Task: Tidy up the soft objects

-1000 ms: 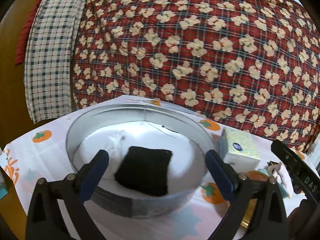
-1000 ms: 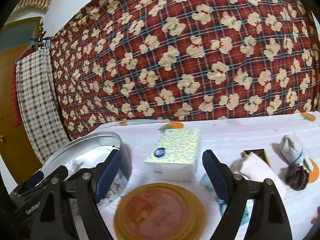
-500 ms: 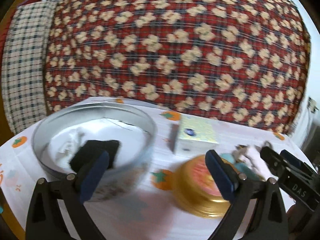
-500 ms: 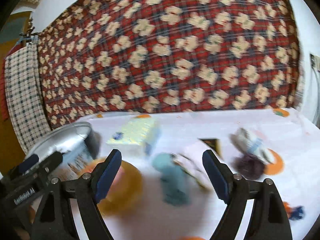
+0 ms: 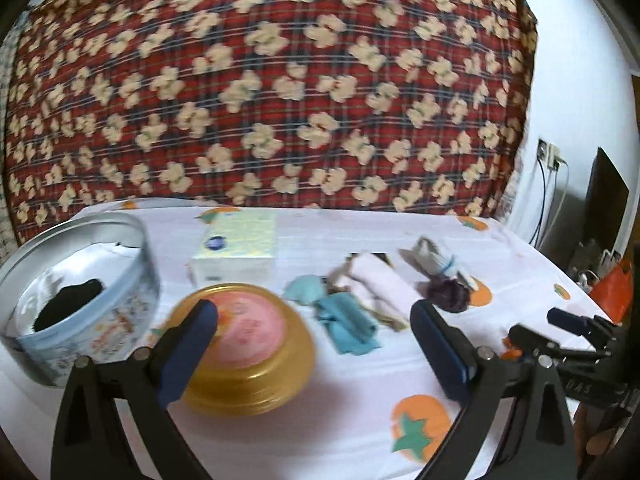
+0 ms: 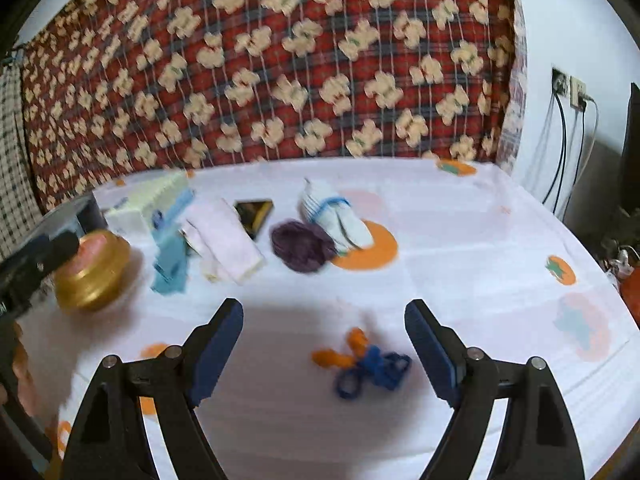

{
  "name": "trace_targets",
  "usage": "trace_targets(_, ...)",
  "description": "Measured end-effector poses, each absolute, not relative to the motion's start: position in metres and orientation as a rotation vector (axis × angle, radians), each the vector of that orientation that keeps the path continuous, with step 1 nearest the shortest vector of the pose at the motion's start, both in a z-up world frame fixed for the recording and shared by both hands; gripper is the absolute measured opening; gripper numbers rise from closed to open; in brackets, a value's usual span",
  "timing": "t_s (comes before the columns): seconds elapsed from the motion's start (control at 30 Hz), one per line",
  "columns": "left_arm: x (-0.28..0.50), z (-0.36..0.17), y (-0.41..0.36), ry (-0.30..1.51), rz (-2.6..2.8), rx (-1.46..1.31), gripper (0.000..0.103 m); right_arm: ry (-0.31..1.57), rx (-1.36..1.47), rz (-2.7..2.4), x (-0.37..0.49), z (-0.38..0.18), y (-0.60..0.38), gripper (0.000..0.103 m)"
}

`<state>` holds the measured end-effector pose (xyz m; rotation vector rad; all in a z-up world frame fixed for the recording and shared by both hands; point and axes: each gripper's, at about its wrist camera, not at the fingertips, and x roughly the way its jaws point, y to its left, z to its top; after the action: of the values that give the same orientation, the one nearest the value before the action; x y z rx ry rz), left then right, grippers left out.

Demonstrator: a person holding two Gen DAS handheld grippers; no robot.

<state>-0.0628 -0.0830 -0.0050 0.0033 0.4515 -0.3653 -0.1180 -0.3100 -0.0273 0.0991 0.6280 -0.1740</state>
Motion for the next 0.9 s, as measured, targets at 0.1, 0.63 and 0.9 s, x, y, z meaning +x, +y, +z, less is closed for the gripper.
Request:
trace_targets(0.1, -0.057, -0.005, -0.105, 0.488, -0.353, 0.026, 0.098, 0.667, 0.102, -0.164, -0.116, -0.033, -0.317, 0.085)
trace_targets(0.63, -0.001, -0.047, -0.17, 0.802, -0.231, 0.034, 0.087, 0.8, 0.068, -0.141, -0.117, -0.056, -0.329, 0.025)
trace_targets(0.9, 0.006, -0.053, -0.187, 0.85, -0.243, 0.057, 0.086, 0.781, 0.125, -0.124, -0.12, -0.057, -0.337, 0.021)
